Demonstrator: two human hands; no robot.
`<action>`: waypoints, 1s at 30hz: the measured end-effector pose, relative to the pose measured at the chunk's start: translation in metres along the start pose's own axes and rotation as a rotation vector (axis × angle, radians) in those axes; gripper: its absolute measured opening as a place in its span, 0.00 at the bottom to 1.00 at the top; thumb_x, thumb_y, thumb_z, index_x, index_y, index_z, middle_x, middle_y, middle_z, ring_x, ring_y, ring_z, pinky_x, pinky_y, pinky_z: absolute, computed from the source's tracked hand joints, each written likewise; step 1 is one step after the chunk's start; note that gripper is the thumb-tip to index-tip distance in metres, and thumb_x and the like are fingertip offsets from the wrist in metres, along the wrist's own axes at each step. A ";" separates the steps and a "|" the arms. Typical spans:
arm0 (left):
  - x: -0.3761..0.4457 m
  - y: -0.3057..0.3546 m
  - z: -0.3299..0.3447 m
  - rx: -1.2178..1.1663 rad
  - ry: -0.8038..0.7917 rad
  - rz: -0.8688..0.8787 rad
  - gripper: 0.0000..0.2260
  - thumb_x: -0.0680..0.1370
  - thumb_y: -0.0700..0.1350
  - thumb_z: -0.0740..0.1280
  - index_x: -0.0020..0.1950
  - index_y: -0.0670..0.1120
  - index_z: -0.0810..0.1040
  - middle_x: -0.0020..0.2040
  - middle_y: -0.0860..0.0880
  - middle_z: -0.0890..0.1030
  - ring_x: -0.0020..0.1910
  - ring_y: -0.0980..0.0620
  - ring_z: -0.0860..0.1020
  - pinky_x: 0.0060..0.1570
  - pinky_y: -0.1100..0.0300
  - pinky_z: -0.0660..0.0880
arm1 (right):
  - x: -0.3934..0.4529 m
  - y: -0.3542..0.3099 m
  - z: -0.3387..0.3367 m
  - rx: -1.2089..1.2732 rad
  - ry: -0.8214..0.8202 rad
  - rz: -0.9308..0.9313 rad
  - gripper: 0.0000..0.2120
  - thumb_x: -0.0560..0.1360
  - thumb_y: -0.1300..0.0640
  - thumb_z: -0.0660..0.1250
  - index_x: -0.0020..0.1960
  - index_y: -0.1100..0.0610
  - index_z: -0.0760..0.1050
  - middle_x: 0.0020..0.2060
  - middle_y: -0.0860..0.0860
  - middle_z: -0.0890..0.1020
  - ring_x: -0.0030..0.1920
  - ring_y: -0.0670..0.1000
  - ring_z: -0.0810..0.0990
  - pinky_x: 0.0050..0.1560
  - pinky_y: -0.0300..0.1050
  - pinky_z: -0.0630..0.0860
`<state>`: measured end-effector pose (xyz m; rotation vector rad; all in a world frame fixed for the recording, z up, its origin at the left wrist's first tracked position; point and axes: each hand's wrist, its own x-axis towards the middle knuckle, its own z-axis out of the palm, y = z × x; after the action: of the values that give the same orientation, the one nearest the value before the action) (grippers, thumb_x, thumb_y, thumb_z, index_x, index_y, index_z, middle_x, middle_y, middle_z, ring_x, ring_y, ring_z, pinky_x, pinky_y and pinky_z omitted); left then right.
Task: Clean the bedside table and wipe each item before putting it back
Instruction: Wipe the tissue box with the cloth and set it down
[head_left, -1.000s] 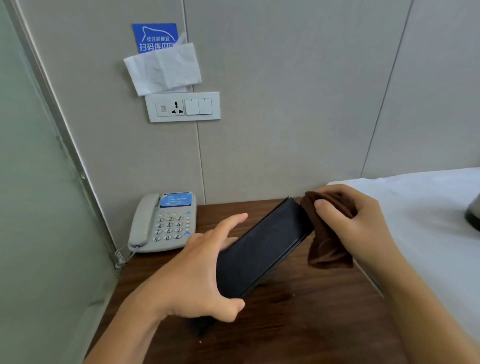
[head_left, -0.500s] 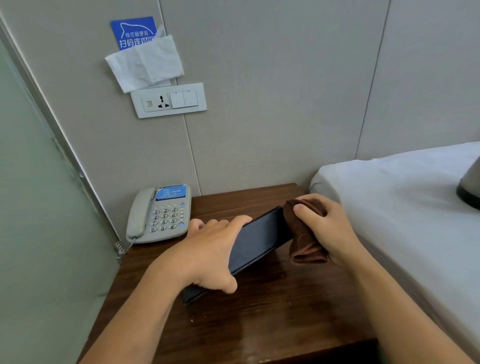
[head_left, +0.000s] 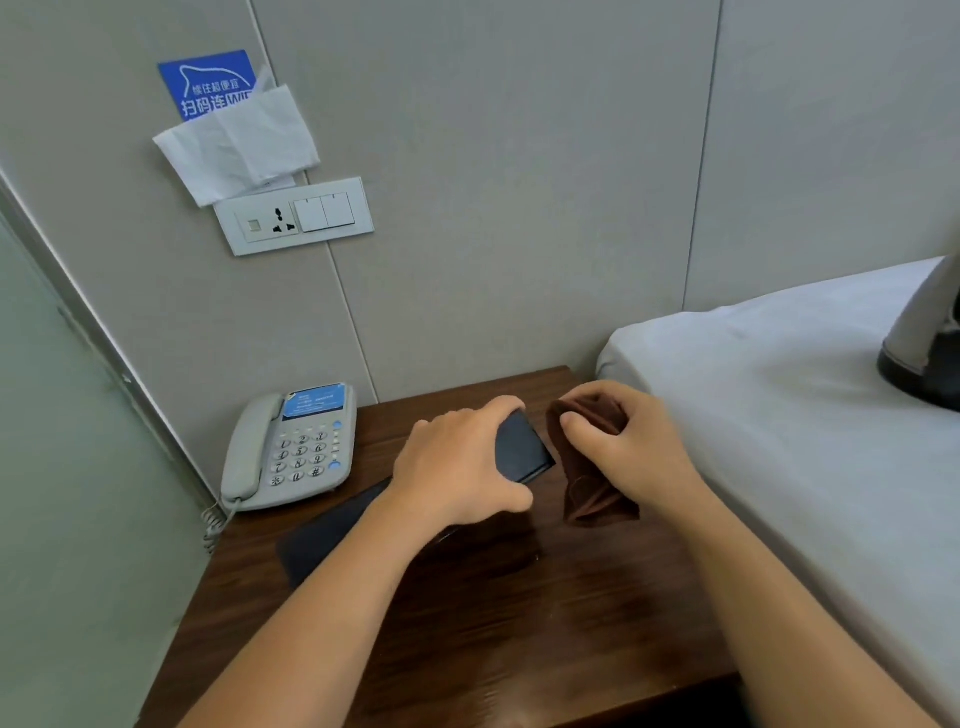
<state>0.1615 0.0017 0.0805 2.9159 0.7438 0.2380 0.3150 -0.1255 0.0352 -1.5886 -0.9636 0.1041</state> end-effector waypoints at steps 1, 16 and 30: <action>-0.005 -0.002 -0.007 -0.059 0.038 0.019 0.40 0.67 0.58 0.76 0.76 0.63 0.62 0.62 0.54 0.78 0.57 0.48 0.77 0.60 0.47 0.74 | 0.001 -0.001 -0.004 0.018 0.032 0.003 0.07 0.76 0.59 0.74 0.48 0.46 0.83 0.42 0.40 0.85 0.45 0.43 0.84 0.46 0.40 0.81; -0.088 -0.038 -0.005 -0.527 0.385 0.158 0.44 0.65 0.48 0.83 0.73 0.68 0.64 0.66 0.65 0.71 0.64 0.56 0.75 0.60 0.58 0.77 | -0.042 -0.066 0.015 0.007 0.053 -0.336 0.15 0.74 0.60 0.76 0.58 0.50 0.80 0.51 0.43 0.83 0.53 0.47 0.83 0.50 0.46 0.82; -0.089 -0.053 0.012 -0.512 0.500 0.229 0.42 0.63 0.53 0.85 0.75 0.55 0.73 0.70 0.60 0.75 0.70 0.54 0.74 0.68 0.54 0.73 | -0.057 -0.067 0.028 -0.257 -0.160 -0.438 0.15 0.75 0.53 0.72 0.60 0.45 0.78 0.53 0.46 0.74 0.53 0.43 0.76 0.50 0.30 0.72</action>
<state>0.0617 0.0035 0.0497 2.4485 0.3198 1.0375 0.2278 -0.1436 0.0599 -1.5784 -1.4765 -0.2083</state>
